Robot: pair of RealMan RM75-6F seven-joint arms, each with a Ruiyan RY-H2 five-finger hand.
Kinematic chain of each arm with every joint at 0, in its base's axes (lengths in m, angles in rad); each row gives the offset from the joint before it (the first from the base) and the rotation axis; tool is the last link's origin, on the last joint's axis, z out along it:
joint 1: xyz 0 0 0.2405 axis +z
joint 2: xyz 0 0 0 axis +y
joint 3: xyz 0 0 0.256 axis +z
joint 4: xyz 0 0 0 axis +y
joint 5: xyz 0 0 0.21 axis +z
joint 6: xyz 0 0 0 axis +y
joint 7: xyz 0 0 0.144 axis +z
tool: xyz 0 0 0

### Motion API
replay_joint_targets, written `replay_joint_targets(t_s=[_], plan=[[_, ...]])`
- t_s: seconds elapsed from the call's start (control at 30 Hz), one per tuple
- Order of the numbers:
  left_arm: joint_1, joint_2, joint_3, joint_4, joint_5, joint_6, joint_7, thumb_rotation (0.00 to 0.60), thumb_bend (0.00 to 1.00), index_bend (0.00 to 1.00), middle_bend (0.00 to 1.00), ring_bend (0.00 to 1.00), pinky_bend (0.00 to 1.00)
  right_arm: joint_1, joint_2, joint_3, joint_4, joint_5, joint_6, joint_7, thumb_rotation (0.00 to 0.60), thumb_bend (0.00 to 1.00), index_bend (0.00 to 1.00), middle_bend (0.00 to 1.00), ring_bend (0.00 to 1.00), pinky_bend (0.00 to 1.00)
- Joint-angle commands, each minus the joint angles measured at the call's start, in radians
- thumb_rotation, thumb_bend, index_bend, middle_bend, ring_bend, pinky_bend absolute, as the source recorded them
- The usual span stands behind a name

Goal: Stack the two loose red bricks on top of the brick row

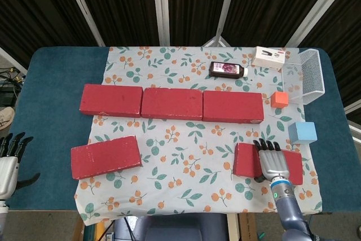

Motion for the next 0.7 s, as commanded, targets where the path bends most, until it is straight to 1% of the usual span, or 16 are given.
replay_joint_targets(t_s=[0.03,0.23,0.53,0.6,0.7], plan=[[-0.001,-0.003,0.0,-0.001,-0.001,-0.001,0.007,0.6,0.01,0.16,0.07,0.01,0.05,0.008,0.003,-0.007,0.008,0.012,-0.002,0.005,0.6,0.11,0.0,0.0,0.0,0.0],[-0.005,-0.008,0.002,-0.002,-0.002,-0.006,0.021,0.6,0.01,0.16,0.07,0.01,0.05,0.017,0.017,-0.026,0.018,0.032,-0.013,0.019,0.6,0.11,0.0,0.0,0.0,0.0],[-0.006,-0.013,0.003,-0.004,-0.003,-0.005,0.031,0.6,0.01,0.16,0.07,0.01,0.05,0.028,0.04,-0.04,0.033,0.053,-0.021,0.045,0.6,0.1,0.0,0.0,0.0,0.0],[-0.007,-0.014,0.004,-0.004,-0.002,-0.007,0.034,0.6,0.01,0.16,0.07,0.01,0.05,0.032,0.041,-0.044,0.037,0.057,-0.024,0.047,0.6,0.1,0.0,0.03,0.02,0.0],[-0.008,-0.015,0.006,-0.005,-0.001,-0.008,0.038,0.6,0.01,0.16,0.07,0.01,0.05,0.039,0.041,-0.051,0.043,0.065,-0.028,0.048,0.6,0.11,0.0,0.11,0.09,0.0]])
